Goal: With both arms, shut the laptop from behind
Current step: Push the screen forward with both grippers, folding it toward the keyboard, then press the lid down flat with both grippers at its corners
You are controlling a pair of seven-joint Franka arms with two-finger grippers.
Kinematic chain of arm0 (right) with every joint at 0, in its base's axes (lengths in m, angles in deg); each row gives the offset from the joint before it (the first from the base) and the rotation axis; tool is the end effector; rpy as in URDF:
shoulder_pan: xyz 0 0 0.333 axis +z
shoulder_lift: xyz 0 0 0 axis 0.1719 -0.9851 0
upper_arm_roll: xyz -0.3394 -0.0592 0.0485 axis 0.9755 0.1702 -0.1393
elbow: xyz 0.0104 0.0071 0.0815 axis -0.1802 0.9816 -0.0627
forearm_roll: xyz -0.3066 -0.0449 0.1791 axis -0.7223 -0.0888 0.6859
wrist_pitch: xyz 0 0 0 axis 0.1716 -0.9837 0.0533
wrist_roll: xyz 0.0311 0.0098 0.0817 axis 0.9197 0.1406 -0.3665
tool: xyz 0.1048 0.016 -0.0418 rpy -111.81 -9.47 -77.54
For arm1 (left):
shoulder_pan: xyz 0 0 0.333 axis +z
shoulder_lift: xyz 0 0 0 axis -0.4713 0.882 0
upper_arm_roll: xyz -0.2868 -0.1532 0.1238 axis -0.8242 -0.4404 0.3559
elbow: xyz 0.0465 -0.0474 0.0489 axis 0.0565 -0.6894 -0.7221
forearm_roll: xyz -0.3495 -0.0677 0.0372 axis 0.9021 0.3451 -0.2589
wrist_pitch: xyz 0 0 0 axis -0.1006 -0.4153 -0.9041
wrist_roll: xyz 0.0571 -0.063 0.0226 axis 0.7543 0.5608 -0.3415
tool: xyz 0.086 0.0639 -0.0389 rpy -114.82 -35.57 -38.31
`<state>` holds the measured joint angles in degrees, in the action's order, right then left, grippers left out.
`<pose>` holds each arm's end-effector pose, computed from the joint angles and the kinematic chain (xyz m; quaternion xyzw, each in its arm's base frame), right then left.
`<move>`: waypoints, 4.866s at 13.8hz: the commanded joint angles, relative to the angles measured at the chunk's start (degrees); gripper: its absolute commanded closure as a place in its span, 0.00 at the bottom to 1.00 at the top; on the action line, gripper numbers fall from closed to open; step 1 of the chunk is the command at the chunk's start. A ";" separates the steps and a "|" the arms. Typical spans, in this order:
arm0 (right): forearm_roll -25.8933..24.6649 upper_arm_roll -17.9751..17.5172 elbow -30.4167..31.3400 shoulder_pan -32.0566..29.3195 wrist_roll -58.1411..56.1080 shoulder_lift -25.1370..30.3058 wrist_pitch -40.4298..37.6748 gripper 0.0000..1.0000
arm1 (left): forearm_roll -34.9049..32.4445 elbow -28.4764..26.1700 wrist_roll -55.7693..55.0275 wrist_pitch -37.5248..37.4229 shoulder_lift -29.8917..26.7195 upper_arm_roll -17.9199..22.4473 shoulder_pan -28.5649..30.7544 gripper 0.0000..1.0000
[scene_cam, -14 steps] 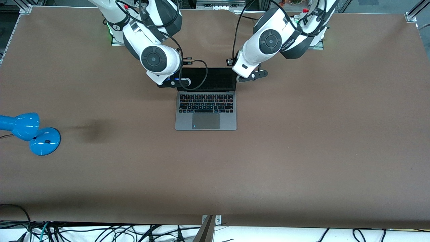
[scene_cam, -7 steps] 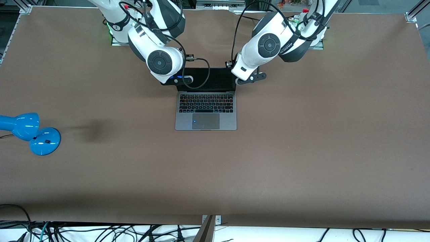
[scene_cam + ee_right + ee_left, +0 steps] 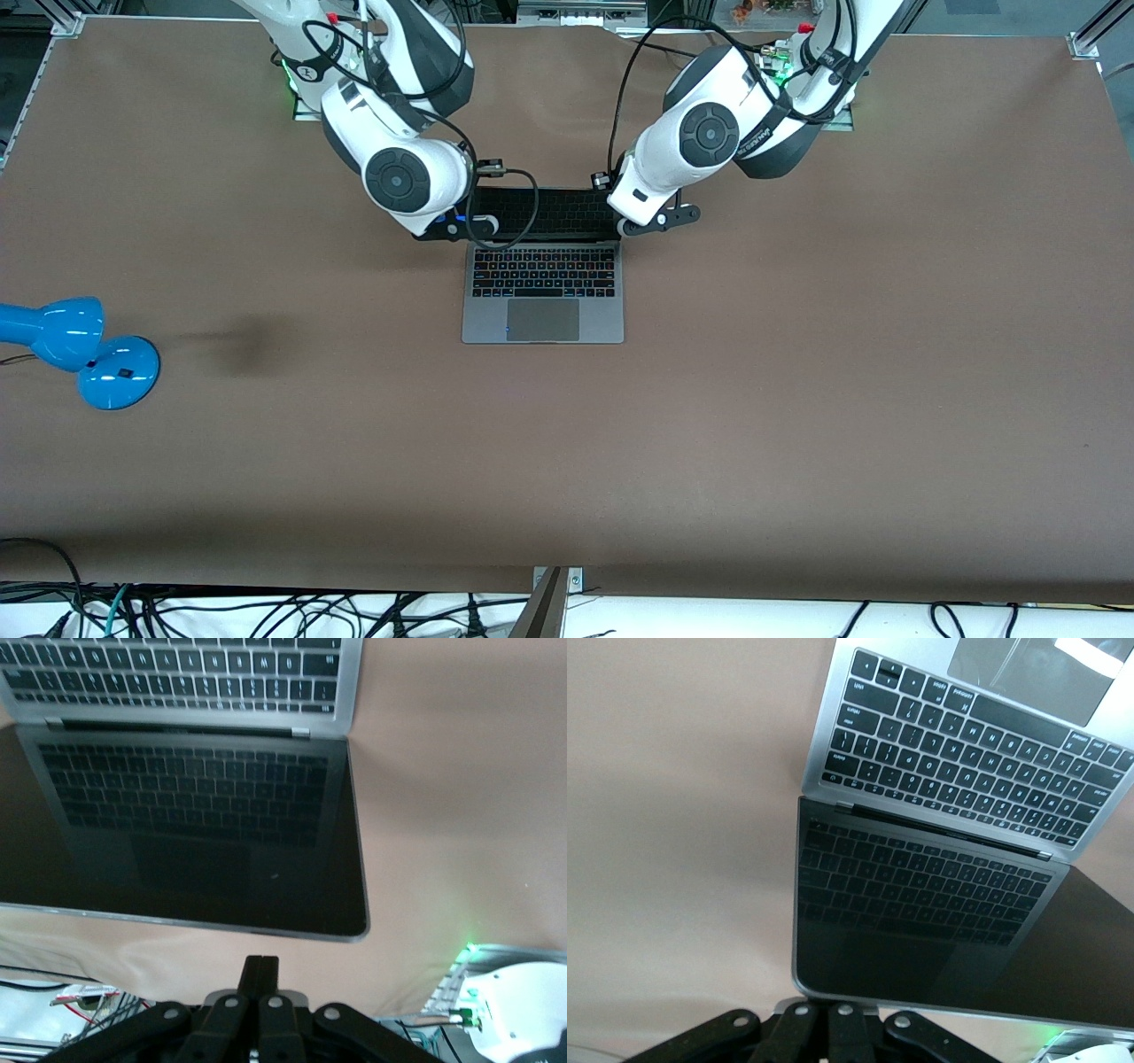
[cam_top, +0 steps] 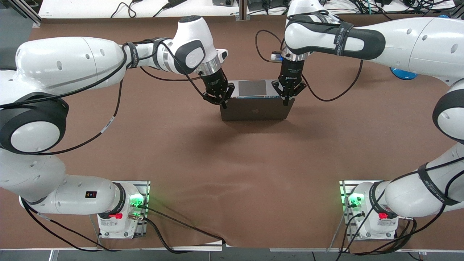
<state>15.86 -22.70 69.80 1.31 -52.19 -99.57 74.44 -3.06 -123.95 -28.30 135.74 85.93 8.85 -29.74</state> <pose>0.4312 0.3408 0.4019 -0.9579 -0.0187 0.2838 0.0384 0.4082 -0.3784 0.3866 0.9598 0.1519 -0.2134 0.1009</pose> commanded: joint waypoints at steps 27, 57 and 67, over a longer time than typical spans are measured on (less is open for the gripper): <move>-4.48 4.17 -0.16 -2.59 -14.37 -5.18 23.93 0.97 | -10.65 15.11 -1.27 -0.10 16.08 5.36 -0.40 1.00; -7.03 7.08 -2.27 -1.80 -29.76 -19.95 45.91 0.97 | -14.17 27.07 -1.71 5.17 30.06 16.87 -10.51 1.00; -8.61 7.25 -3.59 -1.18 -29.76 -23.56 49.87 0.97 | -15.13 27.51 -1.71 7.46 31.91 18.72 -11.91 1.00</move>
<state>8.05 -15.77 67.49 -0.46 -81.51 -121.97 123.38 -15.46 -98.56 -28.89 143.00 116.40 27.16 -40.79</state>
